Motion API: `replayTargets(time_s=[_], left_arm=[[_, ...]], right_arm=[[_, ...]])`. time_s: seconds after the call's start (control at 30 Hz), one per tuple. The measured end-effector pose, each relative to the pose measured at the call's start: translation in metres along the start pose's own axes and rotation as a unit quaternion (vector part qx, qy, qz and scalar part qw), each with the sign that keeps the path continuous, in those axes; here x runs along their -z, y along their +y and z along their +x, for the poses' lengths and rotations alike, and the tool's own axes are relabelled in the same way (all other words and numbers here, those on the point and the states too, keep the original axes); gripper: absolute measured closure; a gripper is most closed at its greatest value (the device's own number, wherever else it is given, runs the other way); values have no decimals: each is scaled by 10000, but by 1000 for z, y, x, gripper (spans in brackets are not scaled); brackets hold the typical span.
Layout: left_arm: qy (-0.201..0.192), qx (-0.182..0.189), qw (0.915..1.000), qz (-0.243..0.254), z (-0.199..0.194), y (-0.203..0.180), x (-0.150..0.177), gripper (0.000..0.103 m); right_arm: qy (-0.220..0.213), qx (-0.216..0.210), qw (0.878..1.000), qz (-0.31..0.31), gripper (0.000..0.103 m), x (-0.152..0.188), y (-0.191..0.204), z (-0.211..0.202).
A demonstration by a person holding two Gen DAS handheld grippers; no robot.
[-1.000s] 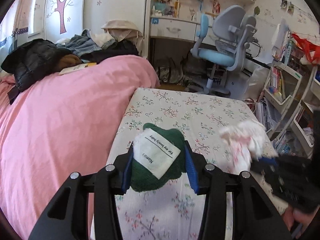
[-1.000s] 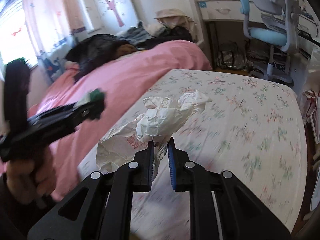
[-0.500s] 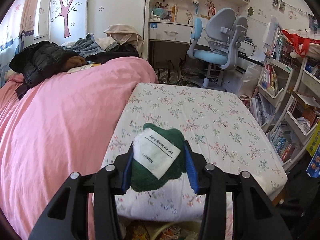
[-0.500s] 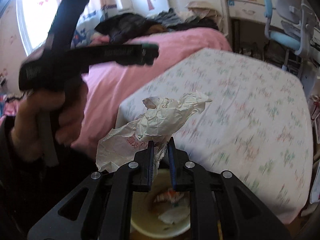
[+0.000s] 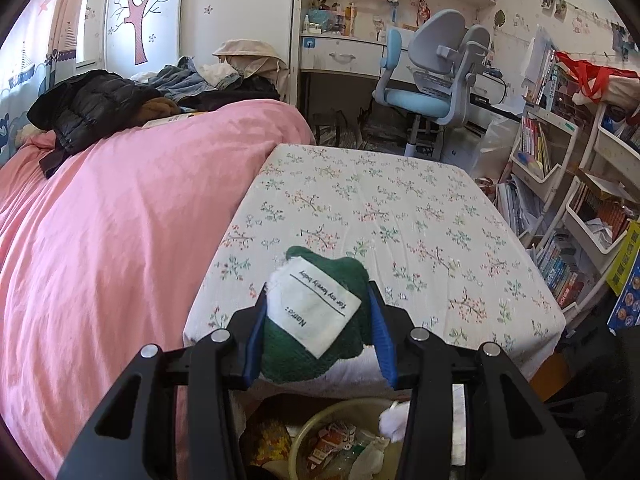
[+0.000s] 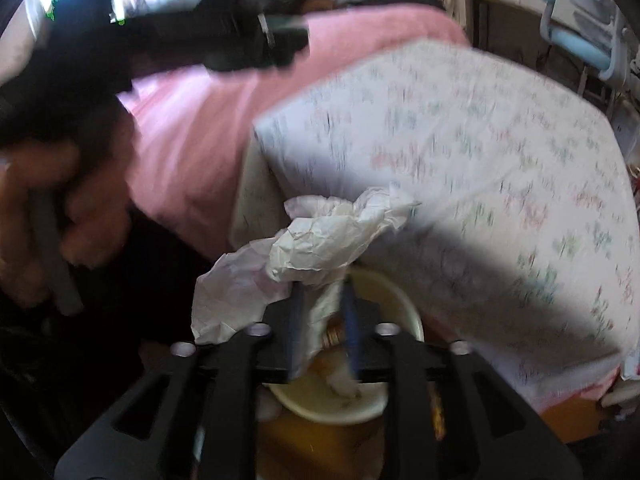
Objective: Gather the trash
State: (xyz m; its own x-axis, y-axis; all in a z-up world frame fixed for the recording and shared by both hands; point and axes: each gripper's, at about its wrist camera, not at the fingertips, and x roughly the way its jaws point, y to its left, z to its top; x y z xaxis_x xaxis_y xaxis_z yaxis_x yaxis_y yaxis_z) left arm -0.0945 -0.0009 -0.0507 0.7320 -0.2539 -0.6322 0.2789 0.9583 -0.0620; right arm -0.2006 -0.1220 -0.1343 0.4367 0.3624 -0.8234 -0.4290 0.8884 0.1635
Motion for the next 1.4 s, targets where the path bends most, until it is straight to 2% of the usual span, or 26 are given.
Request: replayTargets(time_s=[0.07,0.17,0.3,0.43,0.5,0.57,0.63,0.7,0.8,0.97,1.27,1.4], left_arm=[[56,-16,10000,13,-2,-2,6,58],[228,31,9997,-91,-4,-3,19,58],[533,39,9985,-112,-2,-10,38,58],[1103,-32,9939,-40,3,-22,62,56],[1520,22,9883,-98,8,-25,75,53],[1823,15,9832,-95,10,-28,86,47],[1900,2,9818,-21,8,-31,91,39],[1797,-90,9836,83,3,-34,91,27],[1468,-230,9888,119,-9,-36,86,19],[984,-408,9943,56,-26,-35,75,12],[212,-826,9962,178,-63,-38,44,8],[-88,-890,9960,62,-84,-32,28,8]], right_arm=[[236,152,9996,-15,50,7,0,9],[113,310,9994,111,47,7,-8,4],[-404,540,9949,748,38,4,-35,-16],[-956,829,9847,1199,28,4,-52,-43],[-1284,1086,9773,1290,18,3,-56,-60],[-1565,1382,9689,1330,13,3,-59,-75],[-1744,1573,9627,1345,11,2,-60,-86],[-1888,1869,9550,1323,8,0,-59,-96],[-2067,2122,9472,1226,7,-3,-52,-107],[-2258,2230,9413,1153,7,-5,-45,-122],[-2343,2464,9315,1295,7,-13,-29,-151],[-2363,2395,9329,1281,7,-23,-16,-166]])
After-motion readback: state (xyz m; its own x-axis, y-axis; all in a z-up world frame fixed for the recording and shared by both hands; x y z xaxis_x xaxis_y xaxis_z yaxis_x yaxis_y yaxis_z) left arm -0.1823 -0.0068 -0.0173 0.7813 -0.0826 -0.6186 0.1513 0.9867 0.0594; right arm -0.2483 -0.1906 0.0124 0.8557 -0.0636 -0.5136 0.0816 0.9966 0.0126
